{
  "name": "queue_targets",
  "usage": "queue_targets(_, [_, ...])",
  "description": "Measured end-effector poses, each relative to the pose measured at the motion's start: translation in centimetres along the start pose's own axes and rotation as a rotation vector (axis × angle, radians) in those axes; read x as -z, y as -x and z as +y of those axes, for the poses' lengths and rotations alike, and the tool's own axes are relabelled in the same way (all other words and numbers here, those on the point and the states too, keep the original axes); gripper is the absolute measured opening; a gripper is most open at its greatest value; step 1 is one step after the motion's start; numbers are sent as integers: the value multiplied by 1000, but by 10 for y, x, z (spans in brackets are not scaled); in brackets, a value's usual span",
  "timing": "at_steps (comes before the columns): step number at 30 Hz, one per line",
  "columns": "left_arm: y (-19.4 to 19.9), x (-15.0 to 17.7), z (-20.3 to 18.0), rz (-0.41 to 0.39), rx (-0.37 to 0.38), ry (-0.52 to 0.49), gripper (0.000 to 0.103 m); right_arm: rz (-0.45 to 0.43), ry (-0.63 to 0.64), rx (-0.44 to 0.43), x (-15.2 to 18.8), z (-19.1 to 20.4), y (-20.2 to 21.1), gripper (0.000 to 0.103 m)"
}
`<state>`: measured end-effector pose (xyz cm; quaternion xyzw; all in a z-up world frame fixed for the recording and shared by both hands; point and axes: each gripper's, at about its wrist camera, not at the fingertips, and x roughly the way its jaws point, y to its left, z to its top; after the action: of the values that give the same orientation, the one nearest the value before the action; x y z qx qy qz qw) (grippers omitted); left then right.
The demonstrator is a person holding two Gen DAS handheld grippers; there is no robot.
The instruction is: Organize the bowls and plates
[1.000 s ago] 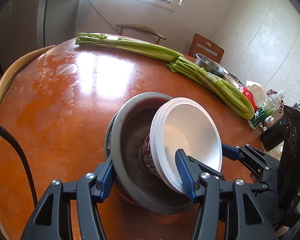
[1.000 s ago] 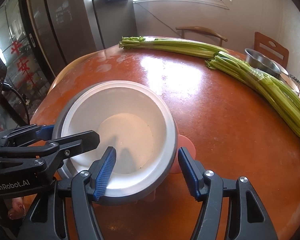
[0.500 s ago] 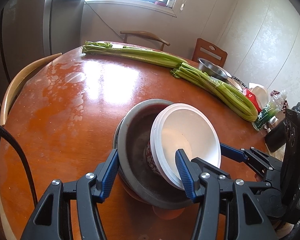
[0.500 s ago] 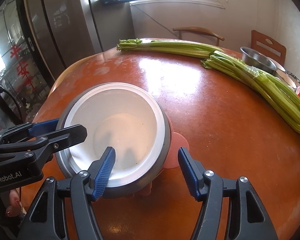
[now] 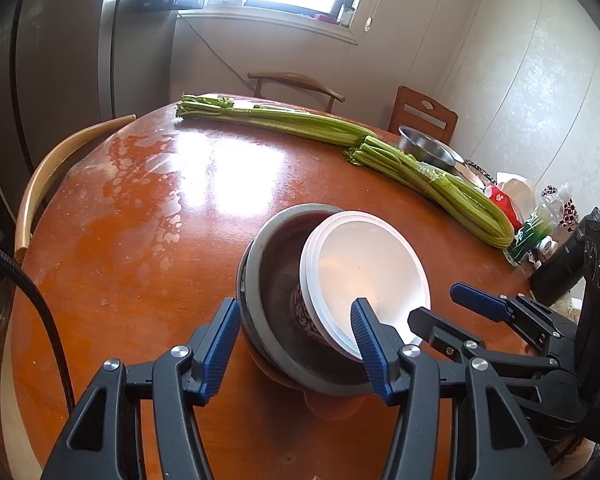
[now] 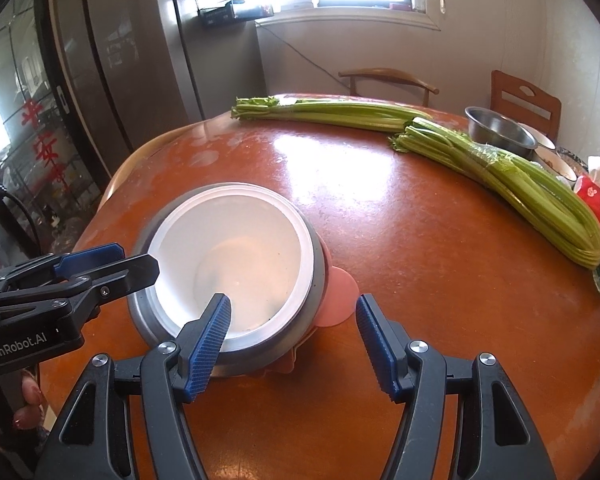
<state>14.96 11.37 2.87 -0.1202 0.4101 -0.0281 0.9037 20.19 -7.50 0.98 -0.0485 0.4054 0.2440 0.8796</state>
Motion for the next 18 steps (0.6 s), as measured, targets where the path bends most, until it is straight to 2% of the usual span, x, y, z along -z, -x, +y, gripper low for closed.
queue_targets(5, [14,7,-6,-24,-14,-14,58,-26,6,7,6,3,18,67])
queue_targets(10, [32,20,-10,-55,-69,-6,59,-49,12,15,18,6,36,67])
queue_targets(18, [58,48,-24,-79,-80,-20,61,-60,13,31,47,10,62,67])
